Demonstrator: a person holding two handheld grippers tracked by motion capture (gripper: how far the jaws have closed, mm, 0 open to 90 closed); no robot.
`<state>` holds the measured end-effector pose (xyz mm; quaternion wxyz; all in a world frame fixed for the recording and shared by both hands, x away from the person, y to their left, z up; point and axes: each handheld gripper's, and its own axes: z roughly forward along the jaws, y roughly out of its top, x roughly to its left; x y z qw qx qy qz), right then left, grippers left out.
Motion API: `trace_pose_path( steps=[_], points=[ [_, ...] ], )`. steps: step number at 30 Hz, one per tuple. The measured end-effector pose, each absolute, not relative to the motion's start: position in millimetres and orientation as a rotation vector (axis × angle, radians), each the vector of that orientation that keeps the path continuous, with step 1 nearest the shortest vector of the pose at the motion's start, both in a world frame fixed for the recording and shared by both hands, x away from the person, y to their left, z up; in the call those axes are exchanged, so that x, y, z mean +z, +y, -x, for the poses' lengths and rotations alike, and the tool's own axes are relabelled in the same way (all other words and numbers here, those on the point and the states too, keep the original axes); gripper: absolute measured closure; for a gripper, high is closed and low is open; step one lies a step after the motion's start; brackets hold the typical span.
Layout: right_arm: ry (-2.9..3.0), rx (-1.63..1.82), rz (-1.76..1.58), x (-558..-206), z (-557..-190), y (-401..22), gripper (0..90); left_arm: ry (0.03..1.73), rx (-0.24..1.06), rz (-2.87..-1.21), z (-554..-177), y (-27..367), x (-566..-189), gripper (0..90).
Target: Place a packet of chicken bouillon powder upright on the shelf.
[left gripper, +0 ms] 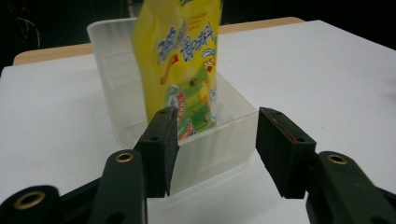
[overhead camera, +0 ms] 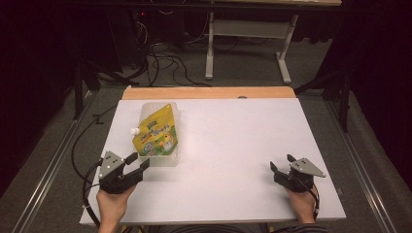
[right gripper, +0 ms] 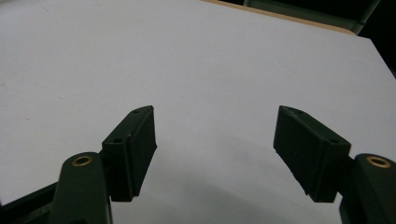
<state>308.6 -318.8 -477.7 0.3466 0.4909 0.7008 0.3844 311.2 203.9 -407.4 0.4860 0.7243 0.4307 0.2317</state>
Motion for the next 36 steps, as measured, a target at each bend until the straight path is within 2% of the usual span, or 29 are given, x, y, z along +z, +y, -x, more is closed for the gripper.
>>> trace_pose_path(
  steps=[36],
  points=[
    [1.815, 1.002, -1.27, -478, -308, -319, 30.4, 0.903, 0.445, -1.844, -316, 139, -417, 48.2]
  ],
)
